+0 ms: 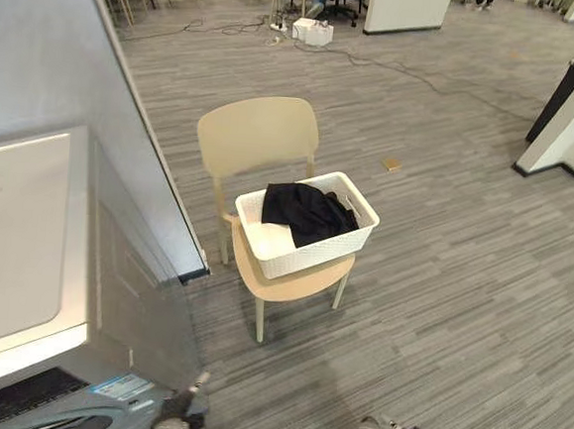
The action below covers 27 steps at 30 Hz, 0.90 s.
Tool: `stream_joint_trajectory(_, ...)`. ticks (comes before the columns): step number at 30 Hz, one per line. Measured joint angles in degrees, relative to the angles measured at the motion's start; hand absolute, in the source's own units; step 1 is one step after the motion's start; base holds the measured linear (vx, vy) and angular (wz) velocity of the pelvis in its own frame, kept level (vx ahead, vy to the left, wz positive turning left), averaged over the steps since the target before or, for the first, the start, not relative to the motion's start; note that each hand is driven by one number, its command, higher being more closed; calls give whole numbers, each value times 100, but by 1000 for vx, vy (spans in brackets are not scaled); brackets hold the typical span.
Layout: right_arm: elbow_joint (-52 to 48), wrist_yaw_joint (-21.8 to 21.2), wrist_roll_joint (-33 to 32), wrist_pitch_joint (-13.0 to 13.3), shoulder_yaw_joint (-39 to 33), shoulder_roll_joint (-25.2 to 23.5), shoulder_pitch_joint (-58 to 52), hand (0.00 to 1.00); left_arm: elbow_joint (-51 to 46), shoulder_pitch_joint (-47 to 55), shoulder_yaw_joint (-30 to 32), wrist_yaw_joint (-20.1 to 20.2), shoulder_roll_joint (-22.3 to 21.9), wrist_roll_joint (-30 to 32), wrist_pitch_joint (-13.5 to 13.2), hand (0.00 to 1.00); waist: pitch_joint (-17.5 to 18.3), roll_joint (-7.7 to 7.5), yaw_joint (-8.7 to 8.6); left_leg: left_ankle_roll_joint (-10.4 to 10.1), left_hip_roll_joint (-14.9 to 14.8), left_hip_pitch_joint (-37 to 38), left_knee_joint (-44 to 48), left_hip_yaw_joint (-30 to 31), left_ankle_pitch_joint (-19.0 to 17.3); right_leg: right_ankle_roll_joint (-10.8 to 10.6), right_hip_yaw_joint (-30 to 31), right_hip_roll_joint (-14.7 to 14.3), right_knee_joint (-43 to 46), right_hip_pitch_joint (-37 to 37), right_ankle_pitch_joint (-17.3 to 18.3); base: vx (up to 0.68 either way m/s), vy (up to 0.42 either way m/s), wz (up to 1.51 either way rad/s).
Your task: Pick up the laundry basket with both hands and put the clothes into the washing machine.
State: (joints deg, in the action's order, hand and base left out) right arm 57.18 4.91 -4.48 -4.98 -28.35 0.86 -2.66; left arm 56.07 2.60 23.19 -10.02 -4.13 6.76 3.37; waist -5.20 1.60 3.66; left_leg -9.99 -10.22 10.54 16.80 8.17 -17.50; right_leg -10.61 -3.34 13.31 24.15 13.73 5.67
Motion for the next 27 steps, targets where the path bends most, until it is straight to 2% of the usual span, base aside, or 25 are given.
stream_joint_trajectory(1,33,-13,7,7,2,27,17,0,20,14,13,2,-15,-92,-24,0,46,77,-36,14,-191,-170,441,183,264,158,-219,-191,-8,-200,170,239,-503,23)
stream_joint_trajectory(3,53,-12,7,5,28,0,17,0,16,32,82,2,-19,-167,-31,0,42,81,-138,174,-290,-551,1215,344,572,288,-487,-299,-130,-475,254,180,-413,52)
stream_joint_trajectory(4,53,-11,-2,7,138,-10,-9,0,-23,40,211,3,-5,-255,-31,0,7,59,-158,448,-386,-1010,2100,314,1119,399,-692,-438,-321,-791,300,108,-310,56)
stream_joint_trajectory(5,55,-13,-15,8,205,-21,-27,0,-22,71,216,4,48,-275,-24,0,-1,44,-128,479,-500,-1346,2707,228,1614,486,-751,-524,-508,-1022,306,131,-300,46)
stream_joint_trajectory(6,116,-13,-46,24,259,4,24,0,-24,158,211,18,99,-292,-25,0,-9,33,-101,509,-560,-1729,3268,-35,1687,594,-883,-582,-698,-1237,284,119,-240,37)
stream_joint_trajectory(7,240,-11,-141,52,260,121,60,0,-12,177,159,19,181,-387,-24,0,-22,23,-117,722,-597,-2097,3544,-624,1545,649,-1041,-593,-965,-1473,232,137,-231,41)
stream_joint_trajectory(8,290,-7,-206,59,259,182,60,0,-9,175,123,20,212,-389,-25,0,-23,23,-121,821,-596,-2201,3503,-1005,1478,654,-1132,-593,-1105,-1597,195,127,-181,63)
stream_joint_trajectory(9,324,5,-238,65,185,243,50,0,6,177,60,26,229,-389,-29,0,-43,30,-124,910,-569,-2258,3214,-1721,1367,634,-1313,-600,-1364,-1828,133,106,-93,51)
stream_joint_trajectory(10,326,7,-241,65,134,245,49,0,6,180,54,33,233,-385,-33,0,-46,16,-109,951,-535,-2234,3037,-1968,1258,622,-1395,-594,-1463,-1915,115,127,-34,62)
stream_joint_trajectory(11,324,2,-248,67,122,239,64,0,13,179,-34,86,289,-362,-28,0,-44,-66,-113,769,-341,-1947,2443,-2122,1049,608,-1516,-515,-1609,-2040,106,161,-4,68)
stream_joint_trajectory(12,321,0,-265,70,113,293,127,0,42,166,-191,146,312,-278,-23,0,-32,-89,-132,499,-104,-1644,1491,-2194,800,539,-1654,-442,-1675,-2032,58,138,1,80)
stream_joint_trajectory(13,322,-1,-270,75,92,321,183,0,63,136,-269,163,311,-210,-23,0,-52,-70,-139,472,-39,-1544,1058,-2295,775,506,-1783,-420,-1703,-1990,23,158,22,102)
stream_joint_trajectory(14,332,1,-275,71,-34,340,345,0,78,82,-296,214,335,-143,-18,0,-139,-37,-130,511,102,-1378,422,-2391,799,480,-2014,-397,-1784,-1948,-48,98,50,96)
stream_joint_trajectory(15,338,-2,-279,77,-86,305,436,0,77,84,-216,236,388,-166,-22,0,-231,-100,-86,593,234,-1318,75,-2352,840,490,-2114,-391,-1907,-1993,-89,116,63,93)
stream_joint_trajectory(17,317,8,-279,95,-104,212,574,0,88,92,-127,234,493,-146,17,0,-286,-177,43,668,345,-1130,-116,-2217,893,508,-2230,-341,-1960,-2204,-114,90,62,48)
stream_joint_trajectory(19,214,-16,-265,208,72,163,606,0,201,235,-63,229,485,-147,12,0,-242,-152,41,722,512,-795,-379,-2079,932,505,-2362,-231,-1950,-2470,-110,105,85,38)
stream_joint_trajectory(21,190,-25,-258,230,254,169,649,0,249,256,-83,227,479,-148,10,0,-136,-136,39,792,619,-744,-656,-2081,1031,471,-2386,-100,-1855,-2370,-86,70,91,13)
stream_joint_trajectory(22,204,-41,-207,232,323,178,728,0,311,256,-116,224,481,-151,3,0,-139,-124,39,854,763,-647,-950,-2091,1080,333,-2374,85,-1478,-2199,54,58,92,-2)
stream_joint_trajectory(23,203,-60,-192,232,389,188,731,0,360,258,-127,223,474,-152,5,0,-156,-117,32,874,805,-569,-1109,-2090,1083,302,-2327,192,-1140,-2048,135,35,128,5)
stream_joint_trajectory(24,201,-119,-172,227,443,185,707,0,468,234,-261,220,501,-166,9,0,-169,-81,14,910,845,-436,-1271,-2083,1098,269,-2217,456,-170,-1660,220,-4,135,20)
stream_joint_trajectory(25,164,-128,-172,217,610,89,521,0,468,207,-413,219,574,-213,1,0,-210,-127,-15,979,923,-274,-1249,-2047,1047,416,-1817,782,1181,-1178,118,-13,112,25)
stream_joint_trajectory(27,80,-131,-172,203,765,-39,374,0,449,200,-506,218,664,-218,-3,0,-237,-191,-39,1022,946,-167,-1177,-1916,922,678,-1376,880,2081,-808,-130,-16,34,33)
